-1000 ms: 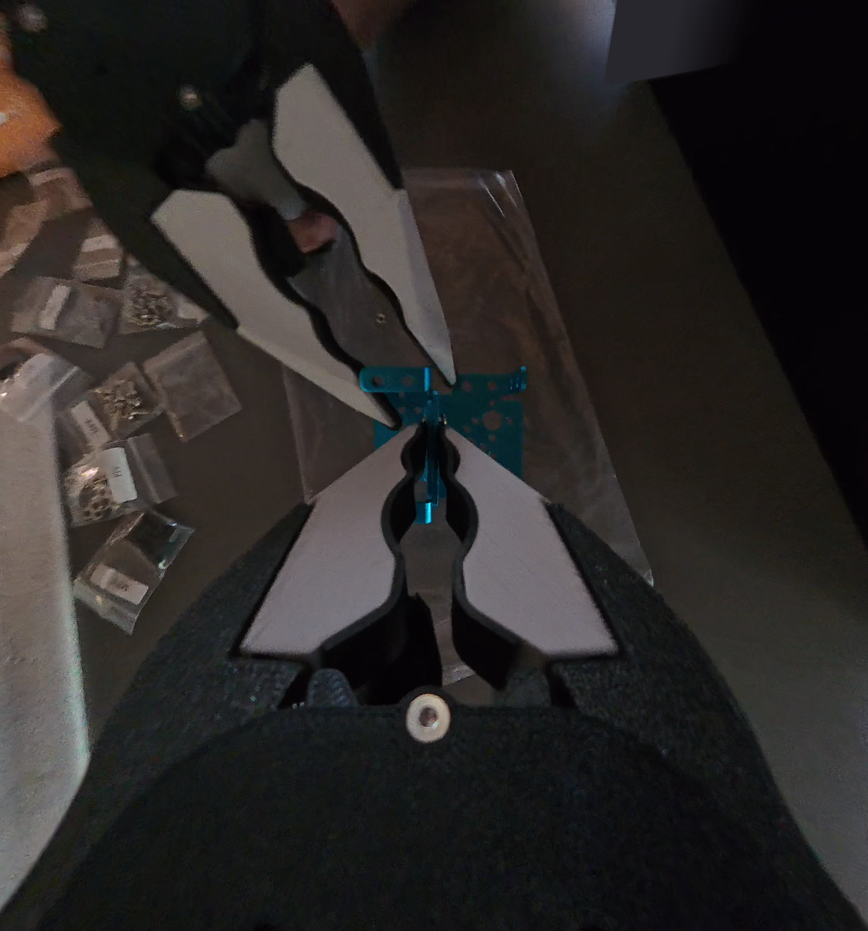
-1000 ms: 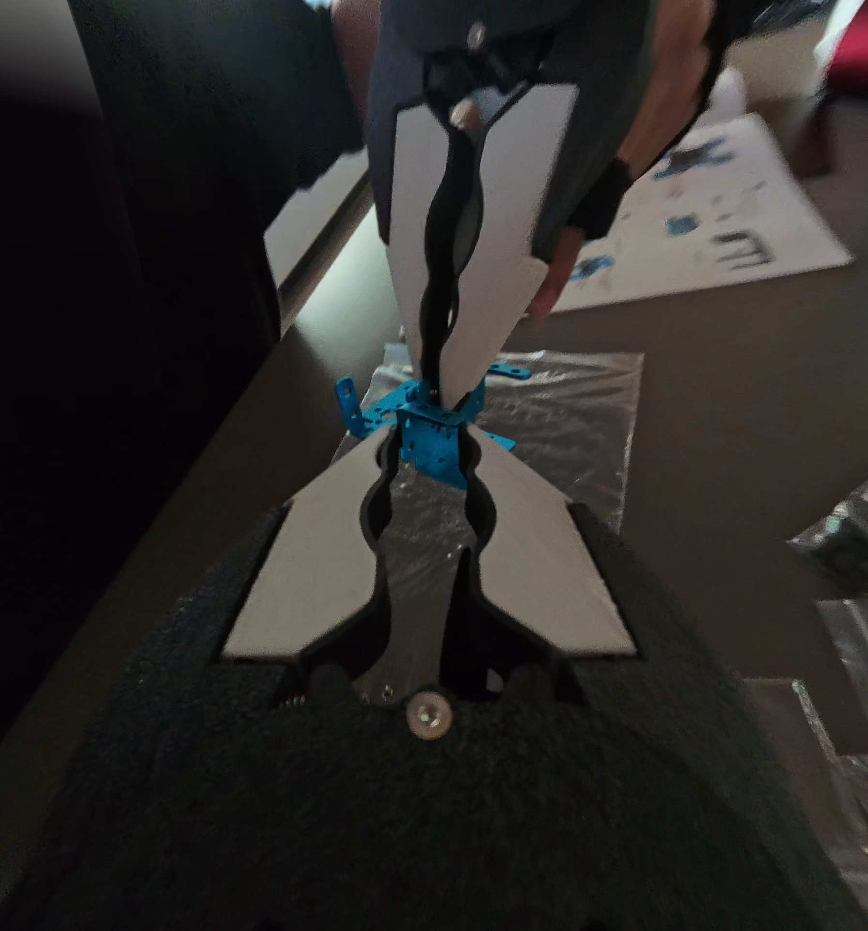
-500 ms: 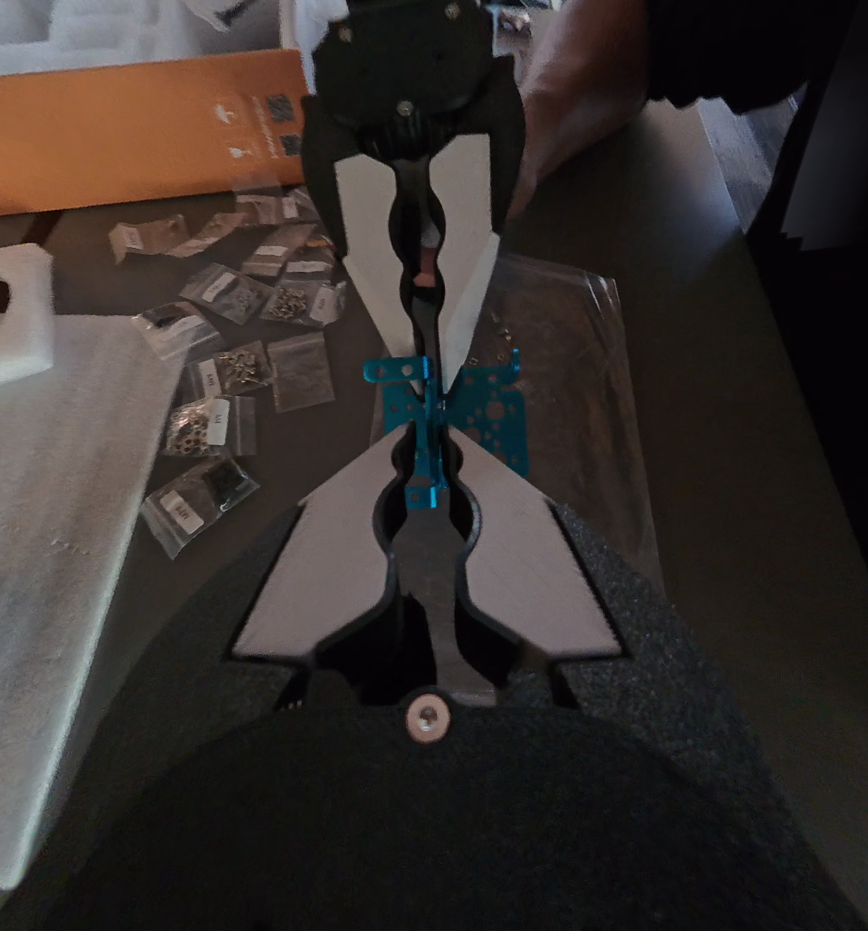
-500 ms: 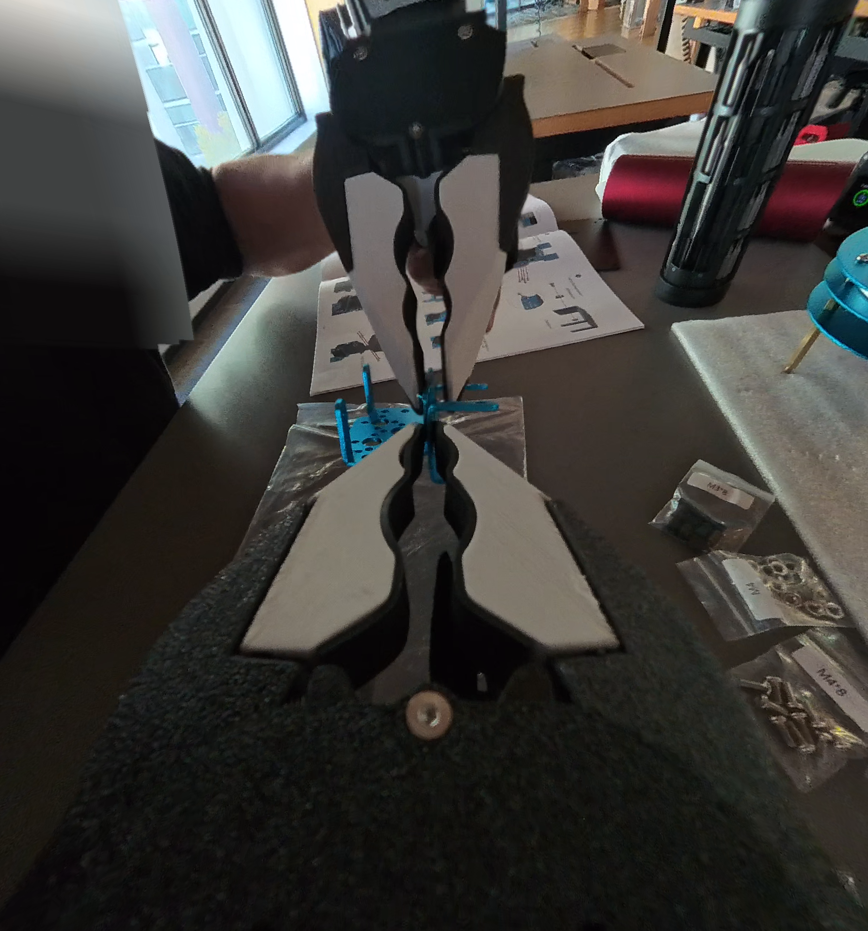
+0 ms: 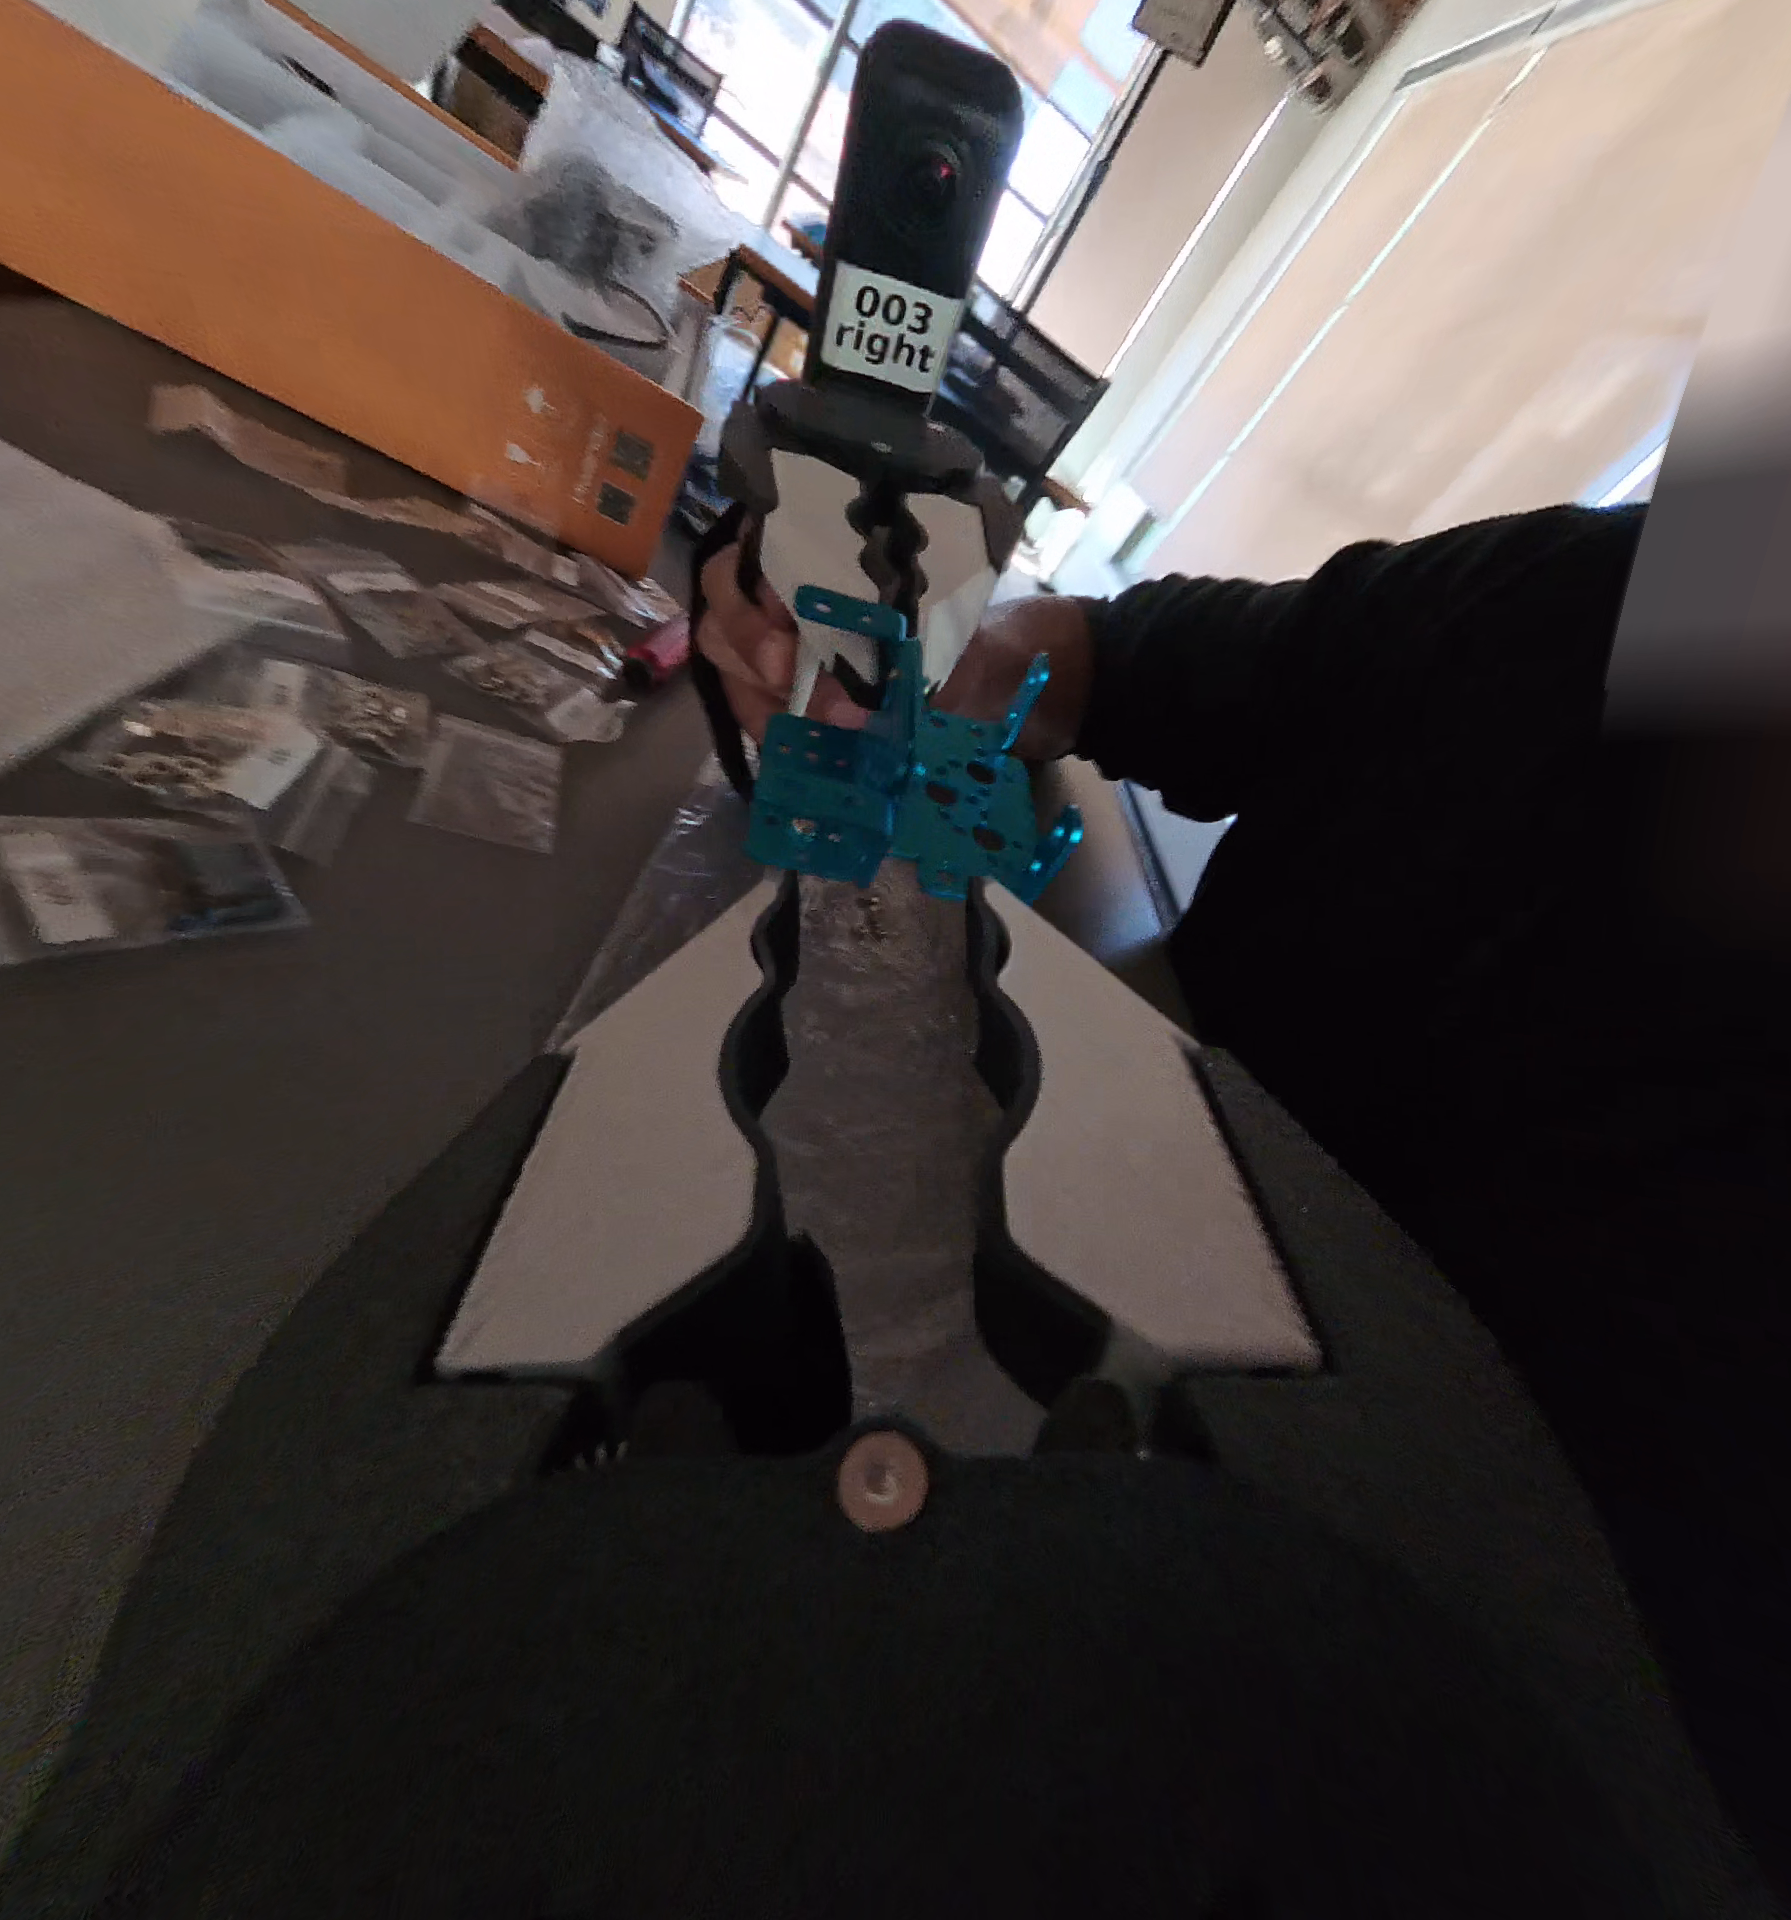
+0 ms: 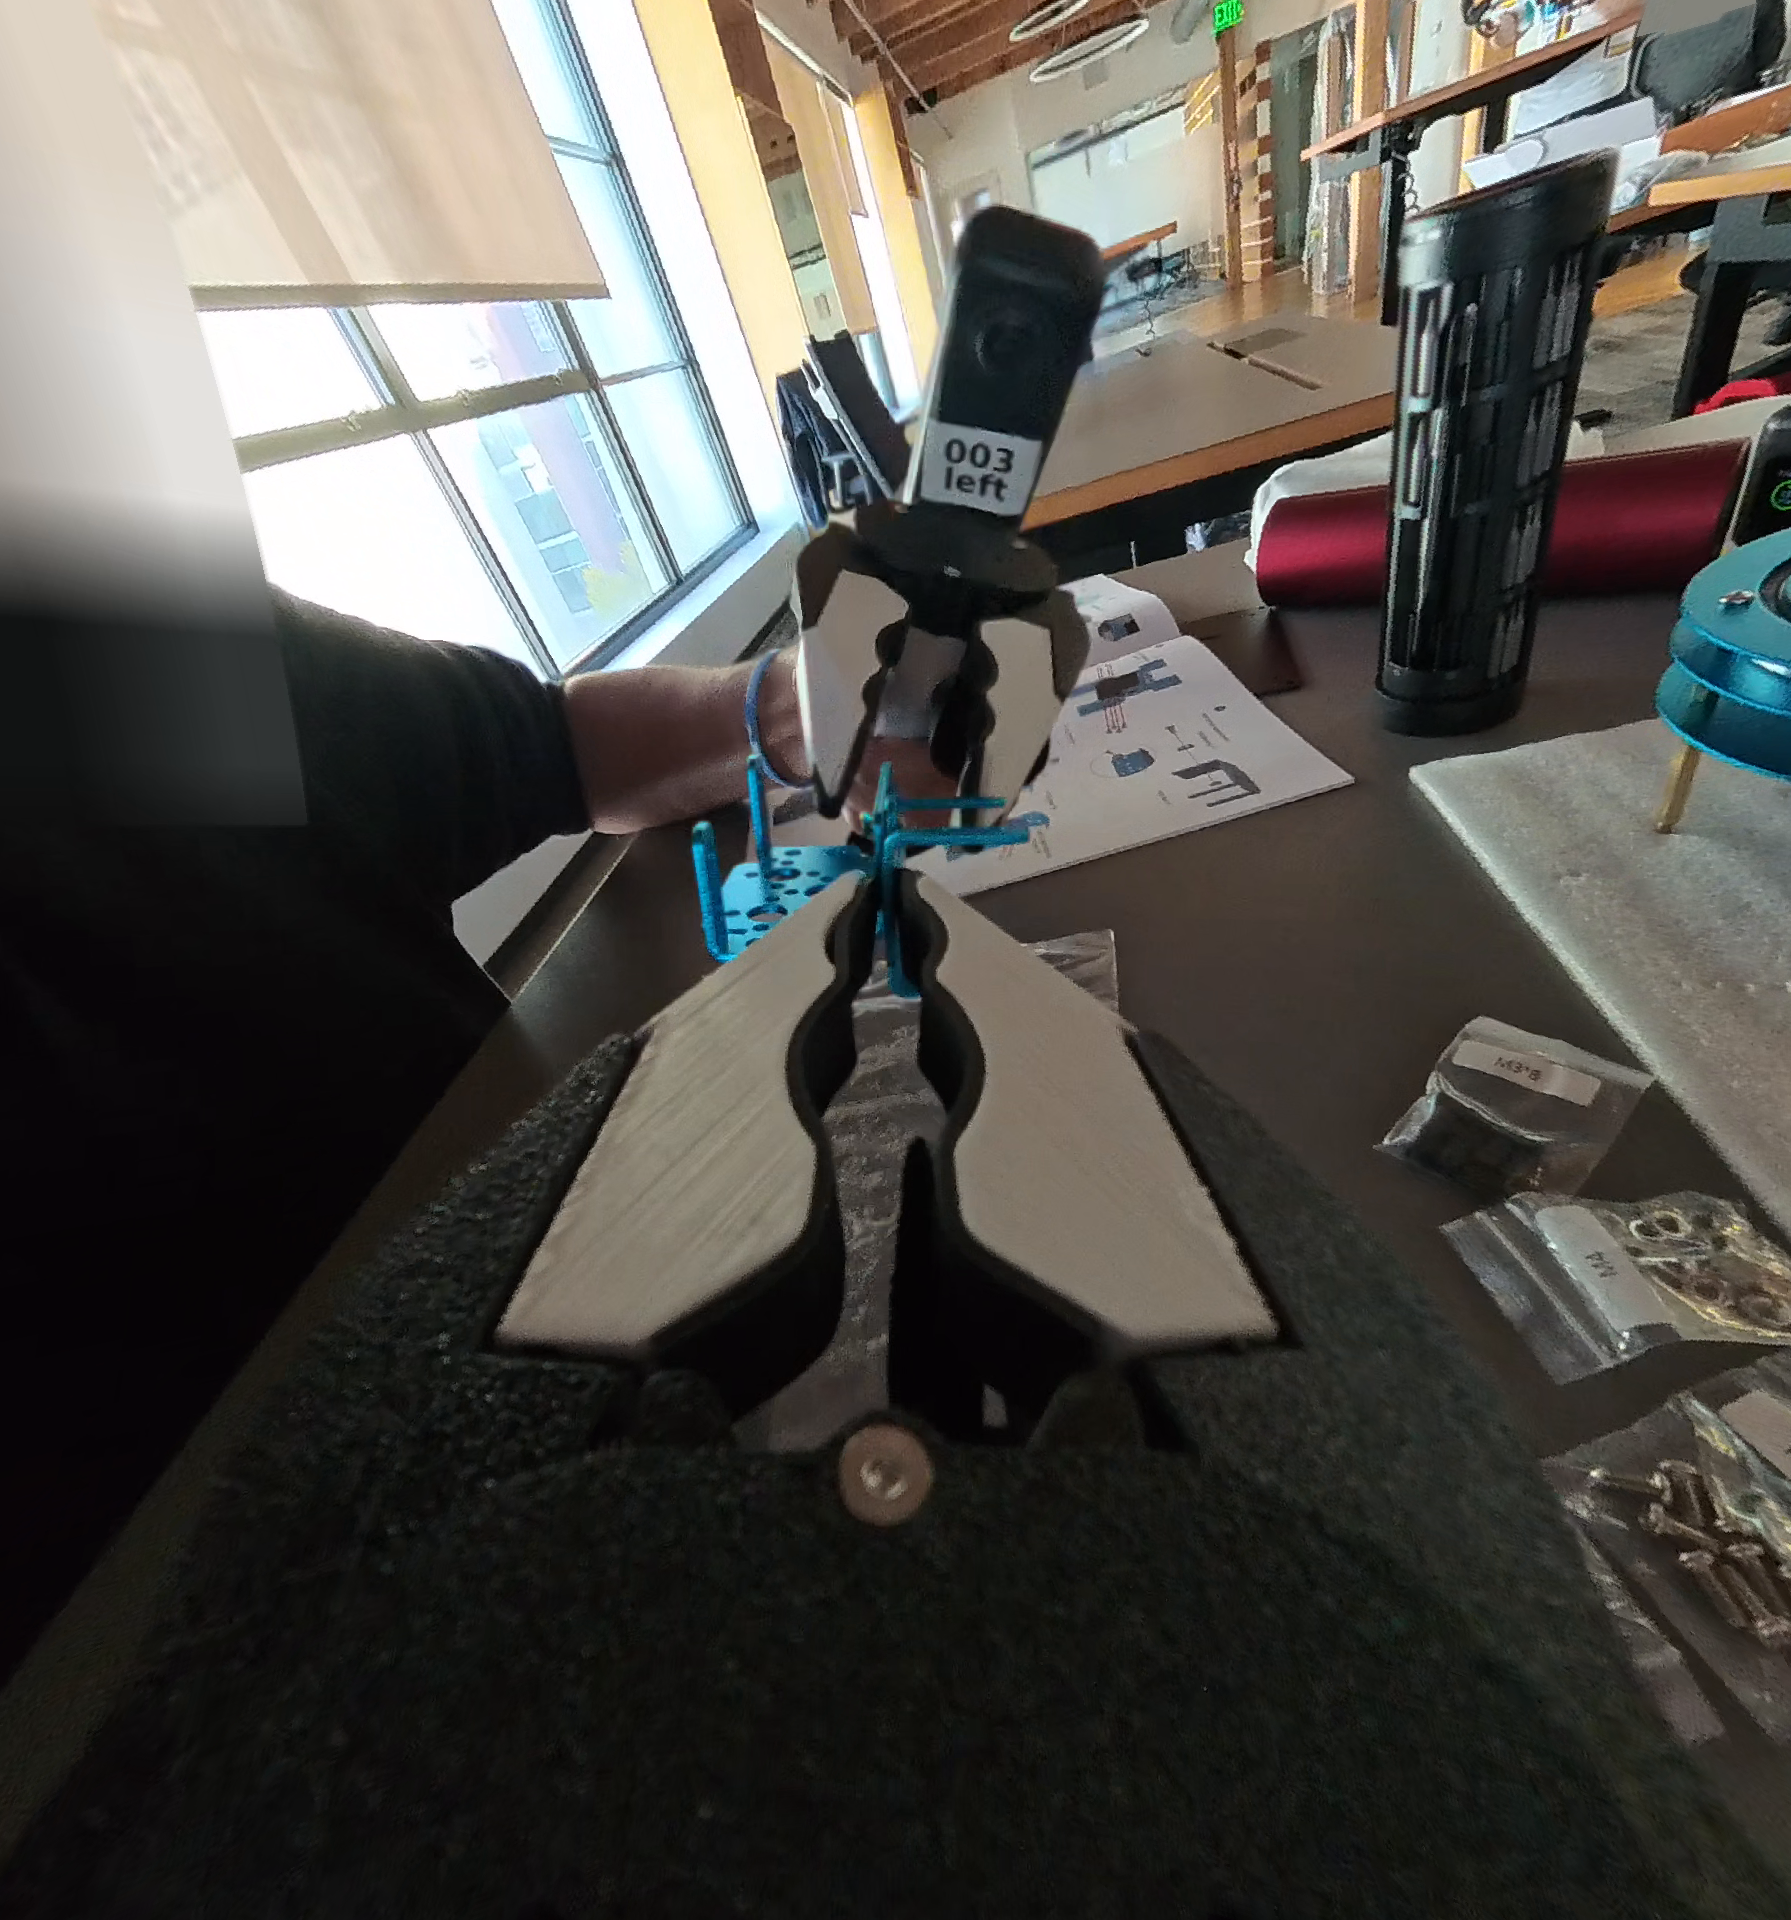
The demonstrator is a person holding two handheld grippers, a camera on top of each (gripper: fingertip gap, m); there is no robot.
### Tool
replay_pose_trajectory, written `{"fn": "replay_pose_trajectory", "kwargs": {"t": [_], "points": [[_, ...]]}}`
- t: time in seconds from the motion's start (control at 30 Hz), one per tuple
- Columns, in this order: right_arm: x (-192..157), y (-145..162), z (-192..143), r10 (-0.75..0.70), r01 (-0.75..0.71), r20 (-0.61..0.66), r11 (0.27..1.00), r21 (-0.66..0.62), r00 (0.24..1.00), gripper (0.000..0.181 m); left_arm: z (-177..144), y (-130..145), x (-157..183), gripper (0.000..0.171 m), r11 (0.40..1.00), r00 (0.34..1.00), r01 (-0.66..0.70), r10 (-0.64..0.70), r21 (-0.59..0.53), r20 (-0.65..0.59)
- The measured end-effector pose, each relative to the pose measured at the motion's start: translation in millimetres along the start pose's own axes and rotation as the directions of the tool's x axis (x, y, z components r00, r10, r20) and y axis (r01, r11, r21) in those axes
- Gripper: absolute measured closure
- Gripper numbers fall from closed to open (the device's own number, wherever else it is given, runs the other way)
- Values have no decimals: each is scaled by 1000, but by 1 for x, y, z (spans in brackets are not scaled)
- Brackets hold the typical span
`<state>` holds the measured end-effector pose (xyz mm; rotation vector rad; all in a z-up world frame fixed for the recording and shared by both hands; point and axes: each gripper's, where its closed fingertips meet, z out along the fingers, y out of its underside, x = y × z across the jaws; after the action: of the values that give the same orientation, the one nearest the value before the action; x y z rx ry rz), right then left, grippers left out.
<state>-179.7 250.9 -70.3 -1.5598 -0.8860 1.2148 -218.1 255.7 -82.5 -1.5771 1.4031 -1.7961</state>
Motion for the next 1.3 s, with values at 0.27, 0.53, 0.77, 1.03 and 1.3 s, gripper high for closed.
{"fn": "replay_pose_trajectory", "kwargs": {"t": [0.27, 0.53, 0.77, 1.03, 1.3], "points": [[12, 12, 4, -110, 102, -116, 992, -78, 987, 179, 7, -10, -9, 139, 968, 973, 229, -223, 106, -65], [17, 18, 9, -215, 188, -199, 971, -146, 956, 178, 13, -9, -20, 151, 928, 940, 342, -341, 150, -29], [17, 22, 11, -202, 171, -198, 972, -161, 959, 177, 12, -6, -23, 153, 904, 917, 399, -395, 153, -54], [18, 20, 10, -65, 50, -145, 993, -107, 987, 177, 12, -6, -22, 159, 902, 915, 403, -396, 155, -75], [20, 16, 6, -39, 28, -138, 996, -86, 990, 178, 2, -11, -35, 137, 973, 970, 184, -202, 139, 133]]}}
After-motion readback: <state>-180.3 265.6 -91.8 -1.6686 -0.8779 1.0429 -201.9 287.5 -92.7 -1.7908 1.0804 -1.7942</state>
